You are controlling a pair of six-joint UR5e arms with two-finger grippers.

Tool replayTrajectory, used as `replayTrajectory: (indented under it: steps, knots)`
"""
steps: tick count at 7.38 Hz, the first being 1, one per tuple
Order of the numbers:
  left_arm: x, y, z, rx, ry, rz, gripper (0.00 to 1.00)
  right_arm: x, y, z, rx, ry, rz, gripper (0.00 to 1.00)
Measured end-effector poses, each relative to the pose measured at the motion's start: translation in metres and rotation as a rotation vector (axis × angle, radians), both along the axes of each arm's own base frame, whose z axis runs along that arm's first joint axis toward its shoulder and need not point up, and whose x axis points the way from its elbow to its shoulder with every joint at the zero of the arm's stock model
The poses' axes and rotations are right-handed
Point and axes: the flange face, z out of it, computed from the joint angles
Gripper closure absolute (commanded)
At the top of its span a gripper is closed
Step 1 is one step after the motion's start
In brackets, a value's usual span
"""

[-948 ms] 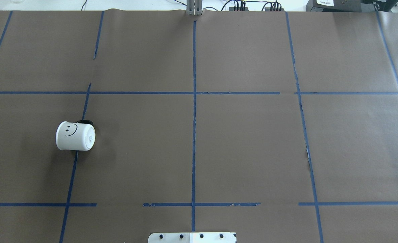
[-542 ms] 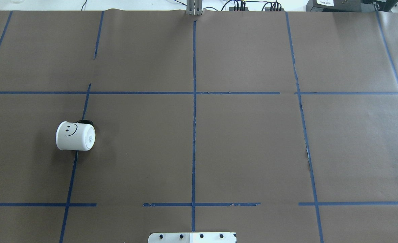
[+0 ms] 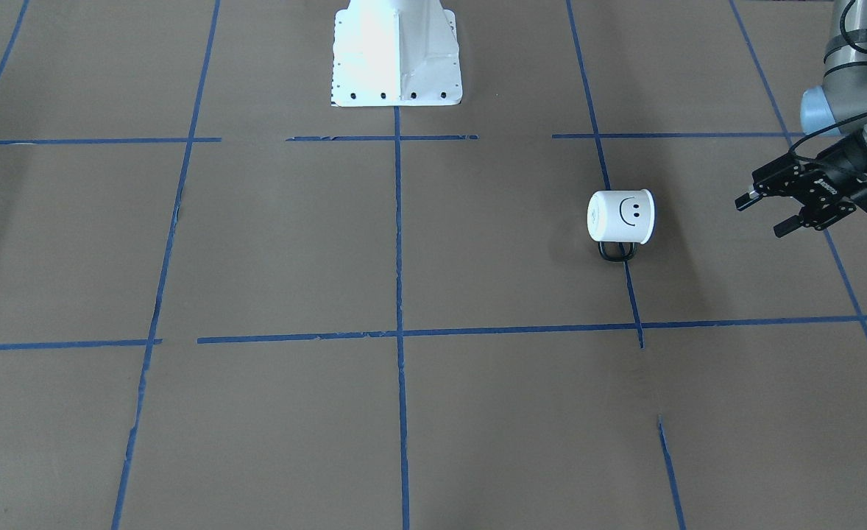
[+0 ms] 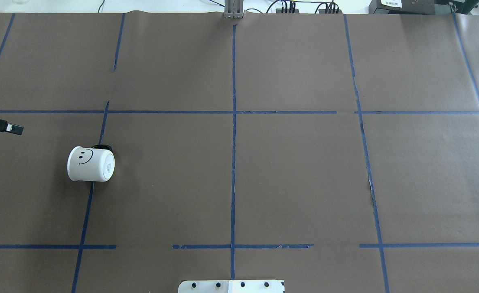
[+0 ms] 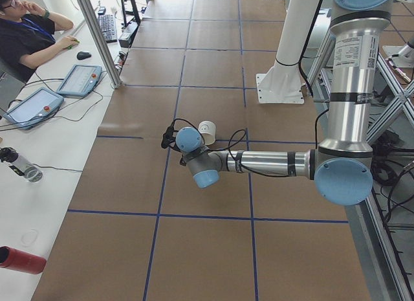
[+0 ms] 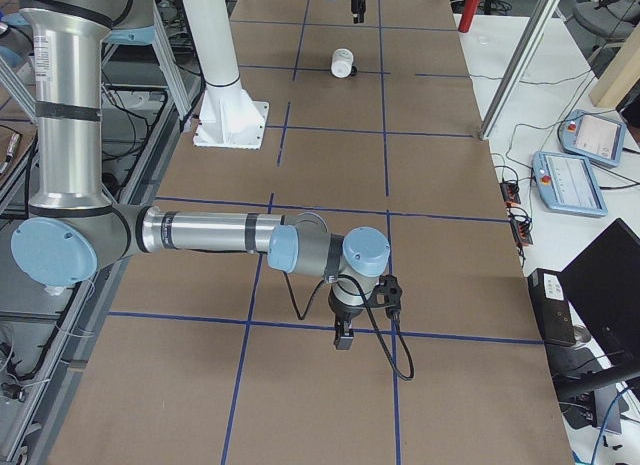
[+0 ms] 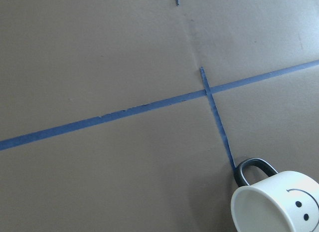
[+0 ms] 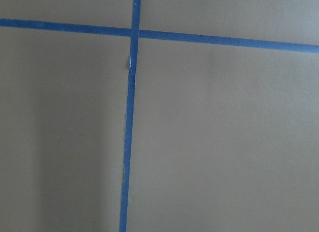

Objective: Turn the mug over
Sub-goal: 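Reach the left gripper toward the open end of the sideways white mug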

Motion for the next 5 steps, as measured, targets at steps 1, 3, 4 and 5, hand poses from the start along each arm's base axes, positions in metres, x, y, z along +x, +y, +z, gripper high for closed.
replayTrajectory:
  steps: [1,3,4,5]
  knots:
    - [0.011,0.007,0.001,-0.010,0.033,0.005,0.00,0.000,0.000,0.000,0.000,0.000,0.000,0.00]
    - [0.025,0.016,0.005,-0.041,0.081,-0.006,0.00,0.000,0.000,0.000,0.000,0.000,0.000,0.00]
    - [0.040,0.020,0.010,-0.053,0.094,-0.051,0.00,0.000,0.000,0.000,0.000,0.000,0.000,0.00]
    - [0.064,0.024,0.010,-0.069,0.113,-0.102,0.00,0.000,0.000,0.000,0.000,0.000,0.000,0.00]
